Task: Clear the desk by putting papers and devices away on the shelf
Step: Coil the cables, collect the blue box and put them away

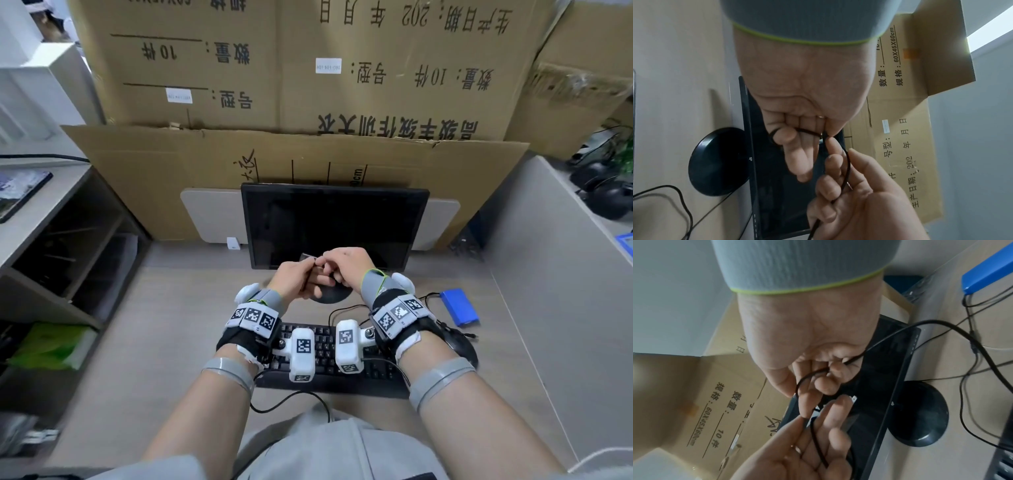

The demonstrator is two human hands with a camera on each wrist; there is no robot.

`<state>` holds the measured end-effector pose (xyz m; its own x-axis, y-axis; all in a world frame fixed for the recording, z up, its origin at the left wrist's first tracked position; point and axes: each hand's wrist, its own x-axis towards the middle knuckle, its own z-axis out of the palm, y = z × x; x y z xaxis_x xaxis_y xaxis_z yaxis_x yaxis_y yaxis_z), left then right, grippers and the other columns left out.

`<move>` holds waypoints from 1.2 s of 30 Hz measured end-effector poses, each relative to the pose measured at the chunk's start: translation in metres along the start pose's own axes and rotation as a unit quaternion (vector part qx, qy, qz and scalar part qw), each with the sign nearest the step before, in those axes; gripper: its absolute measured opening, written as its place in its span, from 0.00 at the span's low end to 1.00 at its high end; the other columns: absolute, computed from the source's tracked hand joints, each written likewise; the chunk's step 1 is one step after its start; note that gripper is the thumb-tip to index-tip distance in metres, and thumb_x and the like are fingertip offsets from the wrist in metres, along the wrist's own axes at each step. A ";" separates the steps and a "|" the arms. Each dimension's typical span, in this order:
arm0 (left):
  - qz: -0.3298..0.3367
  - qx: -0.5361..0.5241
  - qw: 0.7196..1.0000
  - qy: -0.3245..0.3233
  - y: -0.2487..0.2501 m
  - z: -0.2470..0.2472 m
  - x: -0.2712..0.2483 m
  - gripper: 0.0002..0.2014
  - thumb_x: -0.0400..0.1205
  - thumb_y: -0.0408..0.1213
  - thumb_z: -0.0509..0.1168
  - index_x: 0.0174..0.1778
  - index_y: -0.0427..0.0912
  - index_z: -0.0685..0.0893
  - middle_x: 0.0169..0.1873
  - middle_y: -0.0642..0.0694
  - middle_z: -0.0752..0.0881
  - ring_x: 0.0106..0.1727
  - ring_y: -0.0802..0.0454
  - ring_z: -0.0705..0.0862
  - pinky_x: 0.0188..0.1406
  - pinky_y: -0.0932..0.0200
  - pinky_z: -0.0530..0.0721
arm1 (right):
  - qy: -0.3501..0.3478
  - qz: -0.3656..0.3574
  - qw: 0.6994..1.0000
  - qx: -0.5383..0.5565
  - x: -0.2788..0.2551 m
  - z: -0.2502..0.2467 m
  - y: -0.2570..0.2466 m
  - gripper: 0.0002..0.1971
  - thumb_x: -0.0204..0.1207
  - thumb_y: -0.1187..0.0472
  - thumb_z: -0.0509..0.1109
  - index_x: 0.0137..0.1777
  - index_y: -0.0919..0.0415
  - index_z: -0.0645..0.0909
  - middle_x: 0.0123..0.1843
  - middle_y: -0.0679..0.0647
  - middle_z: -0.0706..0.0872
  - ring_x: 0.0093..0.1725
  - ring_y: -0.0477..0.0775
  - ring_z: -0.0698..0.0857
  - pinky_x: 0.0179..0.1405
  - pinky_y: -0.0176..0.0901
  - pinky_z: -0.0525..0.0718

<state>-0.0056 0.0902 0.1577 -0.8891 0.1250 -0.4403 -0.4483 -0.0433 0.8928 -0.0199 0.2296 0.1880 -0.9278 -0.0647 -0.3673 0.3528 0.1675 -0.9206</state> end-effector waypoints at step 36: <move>-0.055 -0.184 0.981 0.016 0.022 -0.010 0.011 0.38 0.84 0.66 0.48 0.72 0.32 0.71 0.67 0.39 0.83 0.40 0.47 0.86 0.45 0.53 0.81 | -0.242 0.029 0.956 -0.162 -0.004 0.004 0.003 0.12 0.70 0.53 0.73 0.42 0.61 0.91 0.30 0.57 0.81 0.20 0.51 0.67 0.22 0.39 0.61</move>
<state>-0.0261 0.0809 0.1711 -0.8328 0.1184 -0.5408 -0.5403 -0.3865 0.7474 -0.0146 0.2266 0.1867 -0.7155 -0.4803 -0.5073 0.2734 0.4758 -0.8360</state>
